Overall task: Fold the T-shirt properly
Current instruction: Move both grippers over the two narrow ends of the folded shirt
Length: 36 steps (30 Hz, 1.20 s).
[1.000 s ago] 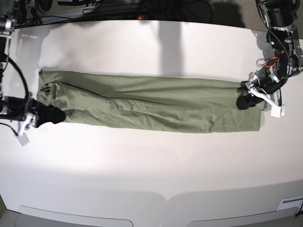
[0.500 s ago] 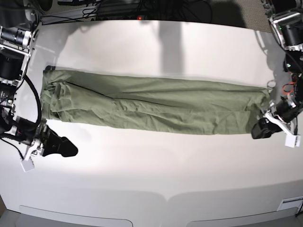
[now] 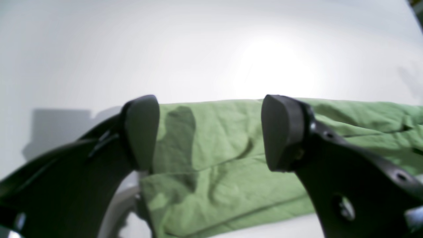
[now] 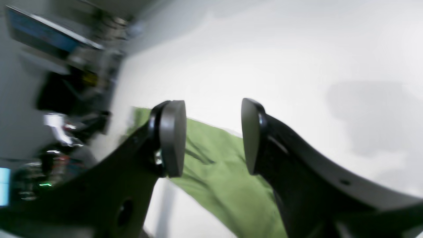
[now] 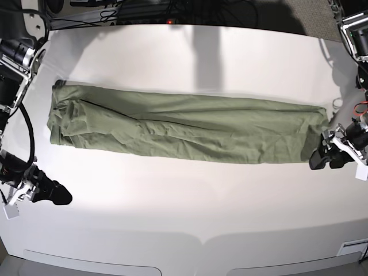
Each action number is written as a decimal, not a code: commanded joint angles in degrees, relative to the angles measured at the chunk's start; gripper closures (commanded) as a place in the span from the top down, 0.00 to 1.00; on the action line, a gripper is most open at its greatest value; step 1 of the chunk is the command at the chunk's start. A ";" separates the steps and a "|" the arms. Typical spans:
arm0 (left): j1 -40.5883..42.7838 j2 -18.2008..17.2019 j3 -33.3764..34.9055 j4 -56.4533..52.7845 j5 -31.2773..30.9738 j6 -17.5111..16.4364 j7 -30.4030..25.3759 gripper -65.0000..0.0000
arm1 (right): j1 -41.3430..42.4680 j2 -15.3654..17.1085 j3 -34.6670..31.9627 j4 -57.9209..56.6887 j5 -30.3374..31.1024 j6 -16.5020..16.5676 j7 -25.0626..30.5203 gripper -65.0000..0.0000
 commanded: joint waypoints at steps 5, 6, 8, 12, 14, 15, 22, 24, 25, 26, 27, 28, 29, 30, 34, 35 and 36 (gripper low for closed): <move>-3.04 -0.85 -0.22 1.16 -3.32 -0.31 0.98 0.70 | -0.09 -2.47 -0.39 8.55 -12.72 0.25 12.17 0.42; -3.39 -0.83 -0.22 1.16 -3.28 -0.33 1.05 0.70 | -0.59 -3.28 -0.96 9.94 -16.37 0.25 14.99 0.42; -3.69 -0.83 -0.22 1.16 -3.32 -0.31 1.01 0.70 | -2.14 -4.76 -3.13 12.74 -23.58 0.25 20.70 0.42; -3.65 -0.85 -0.22 1.16 -3.26 -0.35 0.83 0.70 | -6.97 -7.48 -10.14 19.10 -38.51 0.25 32.63 0.42; -3.67 -1.01 -0.22 1.16 -3.23 -0.84 0.87 0.70 | -9.70 -8.55 -13.70 22.88 -43.69 0.25 36.13 0.42; -3.67 -1.18 -0.22 1.16 -3.26 -0.84 1.31 0.70 | -11.30 -9.05 -15.06 25.11 -45.59 0.25 36.81 0.42; -4.15 -5.11 -0.22 1.16 -3.10 -0.84 7.56 0.70 | -24.72 -10.69 -16.15 39.45 -50.03 0.25 38.40 0.42; -4.50 -6.54 -0.22 1.14 -3.04 -0.84 7.80 0.70 | -28.85 -11.39 -15.23 41.68 -49.83 0.25 38.38 0.42; -4.63 -7.23 -0.22 1.14 -2.80 -0.84 7.82 0.70 | -30.91 -11.76 -14.71 42.56 -49.86 0.25 38.38 0.42; -4.79 -7.87 -0.22 1.11 -2.14 -0.84 7.93 0.70 | -32.89 -12.13 -14.01 43.32 -49.79 0.25 38.38 0.42; -4.94 -8.28 -0.22 1.07 -0.81 -0.84 7.93 0.70 | -34.80 -12.44 -13.38 44.06 -49.79 0.25 38.40 0.42; -4.96 -8.55 -0.22 0.90 0.94 -0.84 7.89 0.70 | -36.52 -12.87 -12.68 44.85 -49.79 0.25 38.38 0.42; -5.16 -8.66 -0.22 0.35 2.91 -0.84 7.69 0.70 | -38.23 -13.29 -11.93 45.79 -49.75 0.25 38.38 0.42; -5.51 -8.63 -0.22 -0.72 4.98 -0.84 7.26 0.70 | -39.85 -13.70 -11.26 46.99 -49.70 0.25 38.36 0.42; -8.41 -8.61 -0.20 -10.51 7.80 -0.84 3.52 0.70 | -45.51 -15.28 -7.54 53.66 -46.71 0.25 37.86 0.42; -9.73 -8.61 -0.20 -13.90 7.74 -0.84 3.58 0.70 | -46.56 -15.54 -6.40 55.32 -46.21 0.25 37.38 0.42; -11.17 -8.63 -0.20 -17.38 7.74 -0.84 3.78 0.70 | -47.41 -15.89 -5.22 56.78 -45.75 0.25 36.79 0.42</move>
